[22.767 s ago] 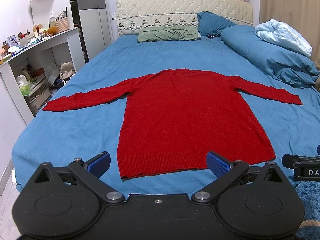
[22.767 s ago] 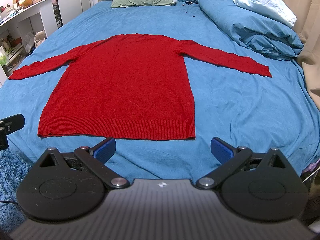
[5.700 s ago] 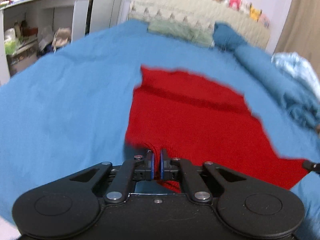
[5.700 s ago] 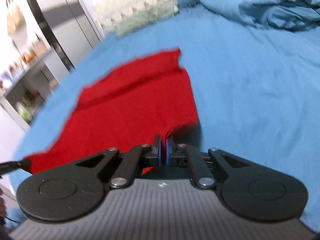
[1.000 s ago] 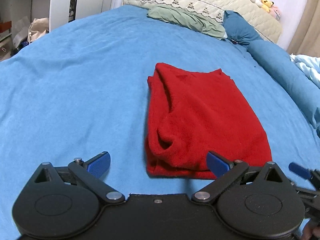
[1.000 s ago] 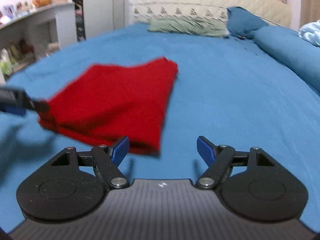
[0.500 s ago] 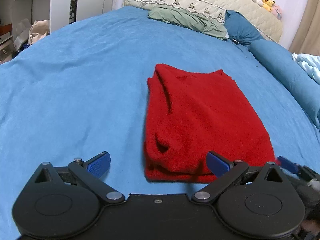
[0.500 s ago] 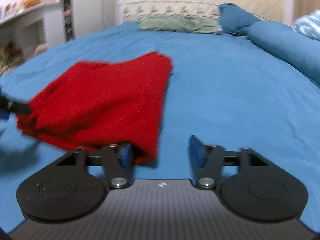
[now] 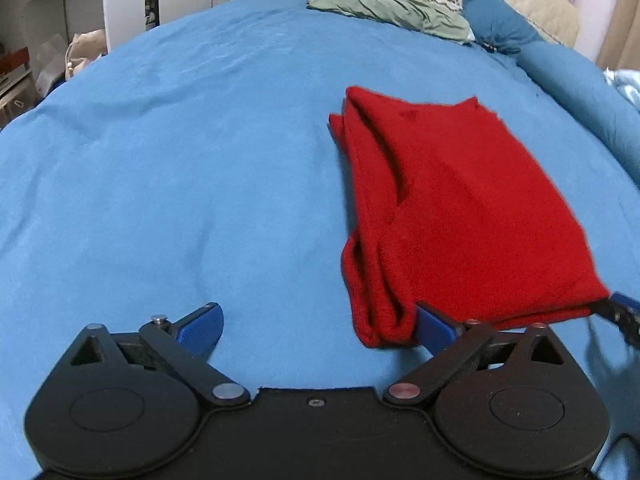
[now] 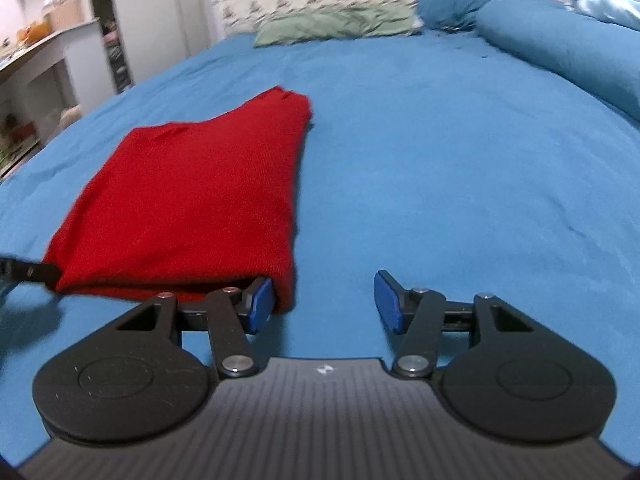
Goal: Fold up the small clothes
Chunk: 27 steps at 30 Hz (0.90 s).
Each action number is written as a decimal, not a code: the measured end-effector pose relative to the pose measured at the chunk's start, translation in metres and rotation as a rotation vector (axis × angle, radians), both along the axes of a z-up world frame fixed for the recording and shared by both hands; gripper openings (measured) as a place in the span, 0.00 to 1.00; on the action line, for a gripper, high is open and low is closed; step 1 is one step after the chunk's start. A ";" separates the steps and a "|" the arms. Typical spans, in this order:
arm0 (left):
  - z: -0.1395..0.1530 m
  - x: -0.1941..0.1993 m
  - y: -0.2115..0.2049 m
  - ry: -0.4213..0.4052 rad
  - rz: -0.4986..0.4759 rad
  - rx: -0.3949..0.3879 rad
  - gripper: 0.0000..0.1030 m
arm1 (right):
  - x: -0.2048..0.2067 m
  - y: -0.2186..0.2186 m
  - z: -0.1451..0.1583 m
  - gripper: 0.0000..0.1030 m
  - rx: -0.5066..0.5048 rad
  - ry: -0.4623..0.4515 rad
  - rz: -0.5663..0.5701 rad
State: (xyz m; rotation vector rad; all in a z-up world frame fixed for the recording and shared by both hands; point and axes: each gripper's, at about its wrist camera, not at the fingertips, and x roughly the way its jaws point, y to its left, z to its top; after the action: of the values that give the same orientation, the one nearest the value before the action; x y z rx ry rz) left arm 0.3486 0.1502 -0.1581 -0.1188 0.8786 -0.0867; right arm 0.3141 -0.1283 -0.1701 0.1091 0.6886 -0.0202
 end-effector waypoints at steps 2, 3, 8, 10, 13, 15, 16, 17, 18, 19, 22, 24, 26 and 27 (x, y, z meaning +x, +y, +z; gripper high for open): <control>0.020 -0.005 -0.003 -0.064 -0.003 0.005 0.98 | -0.007 -0.008 0.020 0.76 0.029 0.011 0.054; 0.031 -0.006 -0.004 -0.101 -0.003 0.019 1.00 | -0.009 -0.013 0.032 0.89 0.055 0.010 0.085; 0.065 0.026 -0.015 -0.130 -0.094 0.035 1.00 | 0.015 -0.035 0.093 1.00 0.181 0.033 0.185; 0.062 0.052 -0.019 -0.074 -0.120 0.001 1.00 | 0.048 -0.040 0.103 1.00 0.248 0.112 0.213; 0.041 0.088 -0.018 0.044 -0.125 -0.076 1.00 | 0.094 -0.044 0.093 1.00 0.308 0.213 0.213; 0.026 0.101 -0.015 0.091 -0.117 -0.143 0.99 | 0.120 -0.044 0.073 1.00 0.333 0.271 0.175; 0.019 0.106 -0.013 0.101 -0.116 -0.170 0.99 | 0.128 -0.045 0.065 1.00 0.353 0.280 0.163; 0.014 0.108 -0.012 0.104 -0.112 -0.184 0.97 | 0.132 -0.045 0.055 1.00 0.380 0.286 0.152; 0.010 0.109 -0.011 0.104 -0.106 -0.189 0.94 | 0.135 -0.045 0.049 1.00 0.400 0.286 0.143; 0.007 0.108 -0.010 0.100 -0.106 -0.195 0.94 | 0.136 -0.044 0.043 1.00 0.417 0.283 0.140; 0.005 0.111 -0.011 0.080 -0.123 -0.208 0.93 | 0.141 -0.037 0.028 1.00 0.423 0.285 0.144; 0.003 0.116 -0.010 0.082 -0.132 -0.214 0.87 | 0.149 -0.031 0.020 0.95 0.396 0.303 0.146; 0.001 0.122 -0.011 0.091 -0.147 -0.225 0.68 | 0.158 -0.026 0.011 0.82 0.391 0.333 0.147; 0.000 0.126 -0.012 0.103 -0.166 -0.248 0.41 | 0.161 -0.024 0.010 0.63 0.400 0.335 0.157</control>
State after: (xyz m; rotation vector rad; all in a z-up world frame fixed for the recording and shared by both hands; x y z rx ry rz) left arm 0.4744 0.1381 -0.1580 -0.2837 0.9771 -0.3475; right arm 0.4752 -0.1519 -0.1604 0.4430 1.0282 0.2559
